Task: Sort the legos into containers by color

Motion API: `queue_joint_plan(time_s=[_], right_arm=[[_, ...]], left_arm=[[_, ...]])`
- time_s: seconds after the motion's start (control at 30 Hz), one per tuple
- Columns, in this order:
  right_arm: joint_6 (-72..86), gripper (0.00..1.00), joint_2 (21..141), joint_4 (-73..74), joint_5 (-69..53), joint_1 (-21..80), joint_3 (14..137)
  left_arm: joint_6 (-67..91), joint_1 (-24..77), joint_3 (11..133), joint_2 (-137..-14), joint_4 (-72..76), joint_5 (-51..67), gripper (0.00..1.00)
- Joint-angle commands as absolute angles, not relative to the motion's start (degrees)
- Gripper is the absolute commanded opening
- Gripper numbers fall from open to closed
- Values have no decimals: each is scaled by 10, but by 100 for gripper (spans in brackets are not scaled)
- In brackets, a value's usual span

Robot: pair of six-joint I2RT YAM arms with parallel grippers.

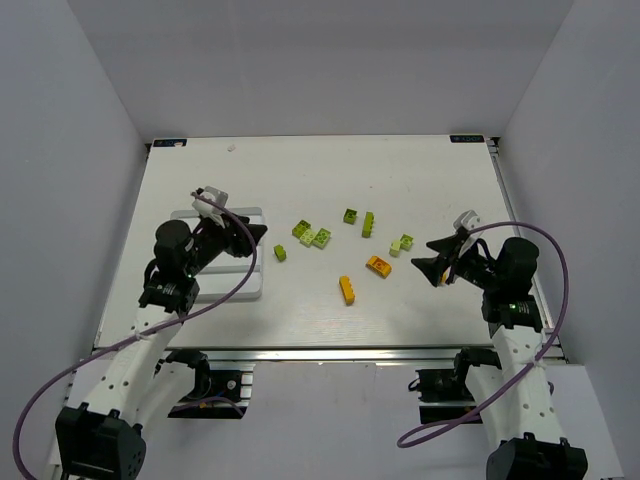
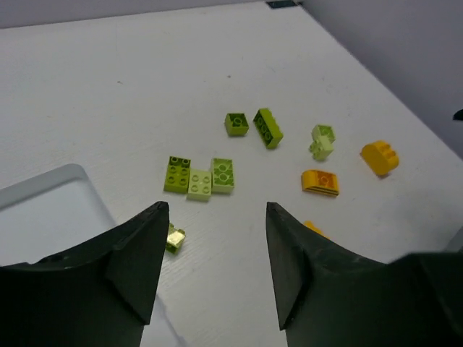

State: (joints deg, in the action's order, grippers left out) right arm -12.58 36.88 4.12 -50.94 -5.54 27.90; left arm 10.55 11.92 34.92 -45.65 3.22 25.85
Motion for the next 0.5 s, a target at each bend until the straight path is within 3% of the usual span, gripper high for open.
queue_joint_plan(time_s=[0.0, 0.03, 0.1, 0.13, 0.17, 0.2, 0.3, 0.37, 0.47], right_arm=[[-128, 57, 381, 35, -477, -50, 290], [-125, 45, 390, 38, -449, -47, 294], [-113, 7, 402, 48, -425, -40, 308], [-111, 6, 409, 54, -409, -38, 312], [-107, 8, 414, 59, -402, -30, 318], [-105, 26, 417, 62, -397, -27, 322], [-107, 69, 429, 76, -382, -12, 331], [-110, 77, 435, 81, -376, -2, 335], [-113, 76, 436, 83, -371, 16, 336]], left_arm=[[122, 123, 368, -509, 31, 252, 68], [125, 123, 379, -530, 8, 252, 78], [119, 129, 446, -620, -45, 247, 88], [117, 138, 470, -651, -89, 242, 91], [116, 149, 491, -678, -106, 233, 91], [113, 156, 510, -702, -121, 207, 91], [109, 187, 572, -775, -158, 137, 91], [106, 200, 616, -798, -182, 106, 90], [96, 229, 667, -853, -220, 55, 79]])
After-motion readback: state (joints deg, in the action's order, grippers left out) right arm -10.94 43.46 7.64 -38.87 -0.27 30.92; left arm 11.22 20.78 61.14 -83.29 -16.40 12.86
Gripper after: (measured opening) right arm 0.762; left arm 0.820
